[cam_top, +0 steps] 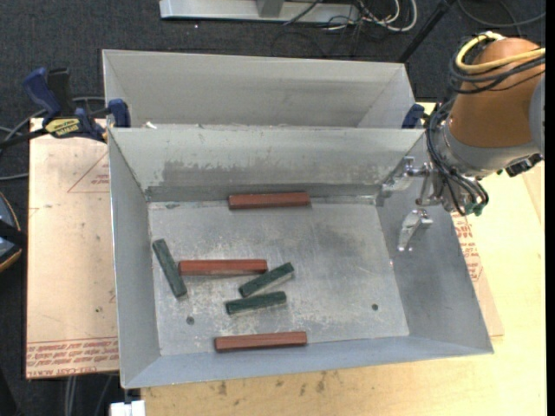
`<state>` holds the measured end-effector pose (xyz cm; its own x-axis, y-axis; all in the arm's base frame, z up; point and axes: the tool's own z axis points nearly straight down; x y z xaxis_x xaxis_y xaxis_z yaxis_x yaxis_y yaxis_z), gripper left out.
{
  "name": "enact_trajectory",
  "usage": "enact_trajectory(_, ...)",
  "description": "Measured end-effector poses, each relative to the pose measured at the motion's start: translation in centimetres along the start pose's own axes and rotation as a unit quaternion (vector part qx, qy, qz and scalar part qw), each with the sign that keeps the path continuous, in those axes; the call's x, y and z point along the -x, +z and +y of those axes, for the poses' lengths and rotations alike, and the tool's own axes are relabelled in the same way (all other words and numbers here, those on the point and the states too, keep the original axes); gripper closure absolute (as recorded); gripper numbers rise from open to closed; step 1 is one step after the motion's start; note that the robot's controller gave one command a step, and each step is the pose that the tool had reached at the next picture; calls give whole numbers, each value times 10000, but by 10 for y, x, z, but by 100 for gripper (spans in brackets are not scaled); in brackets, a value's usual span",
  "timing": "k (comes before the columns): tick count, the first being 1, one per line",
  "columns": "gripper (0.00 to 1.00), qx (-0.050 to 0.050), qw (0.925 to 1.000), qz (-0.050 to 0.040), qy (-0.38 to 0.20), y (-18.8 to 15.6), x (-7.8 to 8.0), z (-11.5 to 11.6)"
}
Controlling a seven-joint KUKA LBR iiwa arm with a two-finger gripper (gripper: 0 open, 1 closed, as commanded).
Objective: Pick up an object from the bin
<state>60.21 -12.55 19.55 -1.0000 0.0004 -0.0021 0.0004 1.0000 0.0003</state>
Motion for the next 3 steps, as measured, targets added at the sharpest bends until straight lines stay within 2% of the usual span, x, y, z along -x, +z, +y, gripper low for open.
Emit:
enact_trajectory(1, 0, -15, 9995, -15, -305, 9, -14, 28)
enact_trajectory(2, 0, 20, 9990, 10, -439, 9, -39, 58)
enact_trajectory(3, 0, 0, 10000, -29, -21, 64, -31, 102)
